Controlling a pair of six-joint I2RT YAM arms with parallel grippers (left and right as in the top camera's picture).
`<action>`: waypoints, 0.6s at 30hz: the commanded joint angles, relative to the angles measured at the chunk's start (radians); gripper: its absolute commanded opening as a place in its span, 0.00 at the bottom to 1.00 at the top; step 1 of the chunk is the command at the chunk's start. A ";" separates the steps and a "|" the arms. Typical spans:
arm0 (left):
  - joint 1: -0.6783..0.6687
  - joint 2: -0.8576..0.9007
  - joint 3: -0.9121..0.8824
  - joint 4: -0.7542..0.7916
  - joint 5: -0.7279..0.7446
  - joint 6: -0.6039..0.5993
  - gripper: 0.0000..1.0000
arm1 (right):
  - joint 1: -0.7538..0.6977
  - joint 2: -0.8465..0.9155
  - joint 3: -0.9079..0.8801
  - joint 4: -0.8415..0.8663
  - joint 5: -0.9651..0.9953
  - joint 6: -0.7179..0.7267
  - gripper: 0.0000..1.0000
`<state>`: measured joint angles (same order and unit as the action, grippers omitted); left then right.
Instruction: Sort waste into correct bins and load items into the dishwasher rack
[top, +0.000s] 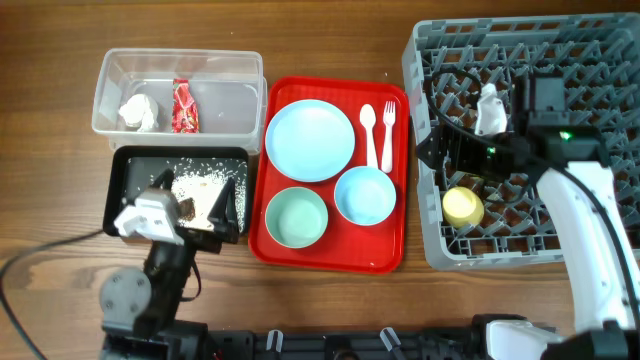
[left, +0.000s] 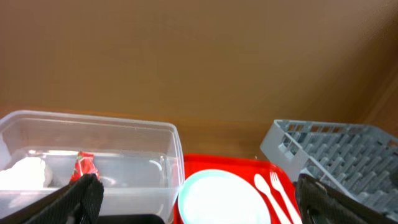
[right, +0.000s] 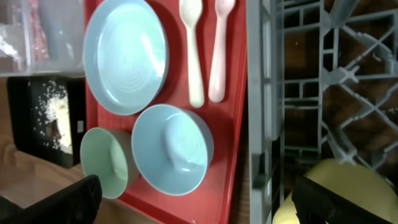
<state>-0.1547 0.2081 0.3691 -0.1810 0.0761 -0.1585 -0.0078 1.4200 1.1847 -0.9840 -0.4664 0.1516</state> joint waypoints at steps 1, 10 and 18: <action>0.034 -0.147 -0.171 0.086 0.002 -0.011 1.00 | -0.002 0.082 0.012 0.068 0.006 -0.018 1.00; 0.090 -0.205 -0.363 0.108 0.001 -0.093 1.00 | -0.002 0.216 0.012 0.288 0.006 -0.018 1.00; 0.090 -0.202 -0.363 0.110 0.001 -0.093 1.00 | -0.003 0.224 0.012 0.326 0.006 -0.018 1.00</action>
<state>-0.0715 0.0135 0.0105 -0.0666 0.0761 -0.2405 -0.0078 1.6283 1.1847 -0.6670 -0.4660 0.1513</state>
